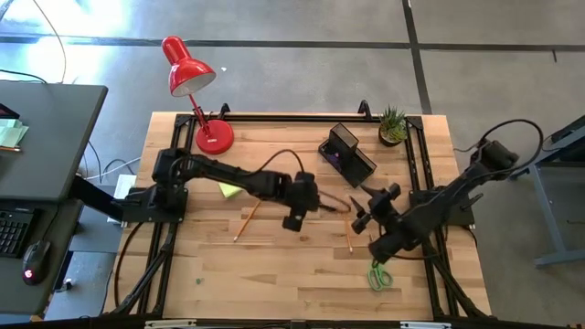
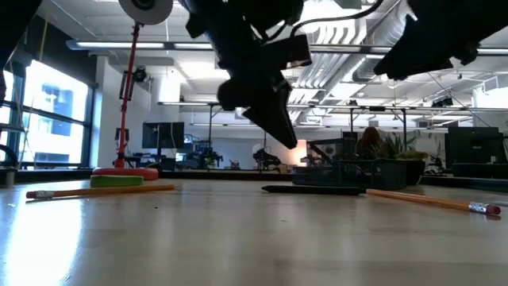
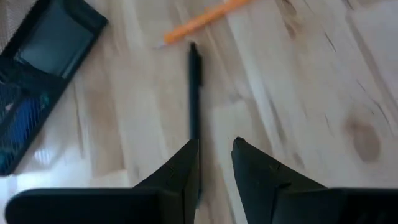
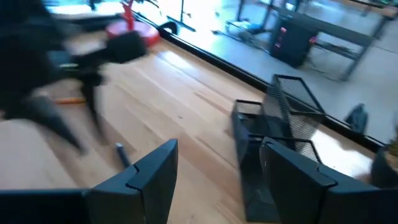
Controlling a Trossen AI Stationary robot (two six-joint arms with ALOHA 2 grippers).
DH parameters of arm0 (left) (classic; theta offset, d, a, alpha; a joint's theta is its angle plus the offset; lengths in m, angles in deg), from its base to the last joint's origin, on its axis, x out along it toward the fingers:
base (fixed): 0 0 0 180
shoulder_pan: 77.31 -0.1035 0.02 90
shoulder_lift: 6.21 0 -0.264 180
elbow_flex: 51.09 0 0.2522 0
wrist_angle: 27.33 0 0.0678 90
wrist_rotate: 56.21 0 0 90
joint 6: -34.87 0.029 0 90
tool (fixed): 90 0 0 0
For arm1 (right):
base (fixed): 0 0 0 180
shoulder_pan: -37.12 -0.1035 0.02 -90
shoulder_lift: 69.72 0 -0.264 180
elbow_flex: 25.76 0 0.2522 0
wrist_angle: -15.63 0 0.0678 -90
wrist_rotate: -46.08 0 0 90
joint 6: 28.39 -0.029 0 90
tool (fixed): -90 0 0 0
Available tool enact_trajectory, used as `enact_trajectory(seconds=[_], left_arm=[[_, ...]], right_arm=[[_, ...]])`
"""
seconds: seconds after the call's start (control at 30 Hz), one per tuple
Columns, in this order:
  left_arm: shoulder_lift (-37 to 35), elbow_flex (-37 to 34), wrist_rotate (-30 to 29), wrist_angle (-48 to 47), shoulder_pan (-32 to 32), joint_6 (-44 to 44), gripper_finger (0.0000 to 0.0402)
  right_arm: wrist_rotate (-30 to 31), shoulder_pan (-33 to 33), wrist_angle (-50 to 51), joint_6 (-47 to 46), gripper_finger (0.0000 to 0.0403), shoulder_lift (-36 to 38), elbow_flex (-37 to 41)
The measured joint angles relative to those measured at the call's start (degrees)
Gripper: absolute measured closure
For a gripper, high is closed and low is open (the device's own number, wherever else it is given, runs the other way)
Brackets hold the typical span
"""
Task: Pick and place office supplies into organizer
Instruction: Put the black pen into the black desk organizer
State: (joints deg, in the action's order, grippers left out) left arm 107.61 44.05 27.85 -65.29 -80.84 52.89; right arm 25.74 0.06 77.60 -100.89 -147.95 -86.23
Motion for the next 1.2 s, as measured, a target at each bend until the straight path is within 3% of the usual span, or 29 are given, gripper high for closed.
enact_trajectory(seconds=[0.13,0.27,0.33,0.63,0.77,1.2], left_arm=[[0.7,-1.2,5.0,4.7,-2.9,0.2,0.0316],[2.9,-1.3,5.5,3.6,-3.3,0.3,0.0316],[4.2,-1.4,5.5,3.6,-3.2,1.4,0.0316],[7.3,-0.2,0.6,6.6,-2.8,2.1,0.0316],[7.3,-0.3,-0.9,6.6,-2.9,0.9,0.0316],[8.3,-0.3,3.4,5.9,-3.3,-3.7,0.0316]], right_arm=[[0.4,-1.3,-7.7,6.2,0.0183,3.0,4.3],[4.8,-0.8,-14.6,10.7,0.0183,3.9,8.2],[6.7,0.0,-16.1,11.0,0.0183,3.8,9.3],[4.6,1.6,-23.2,12.5,0.0183,3.6,12.6],[3.3,1.6,-24.2,12.6,0.0183,3.6,13.2],[2.9,1.6,-24.8,12.6,0.0183,3.6,13.2]])
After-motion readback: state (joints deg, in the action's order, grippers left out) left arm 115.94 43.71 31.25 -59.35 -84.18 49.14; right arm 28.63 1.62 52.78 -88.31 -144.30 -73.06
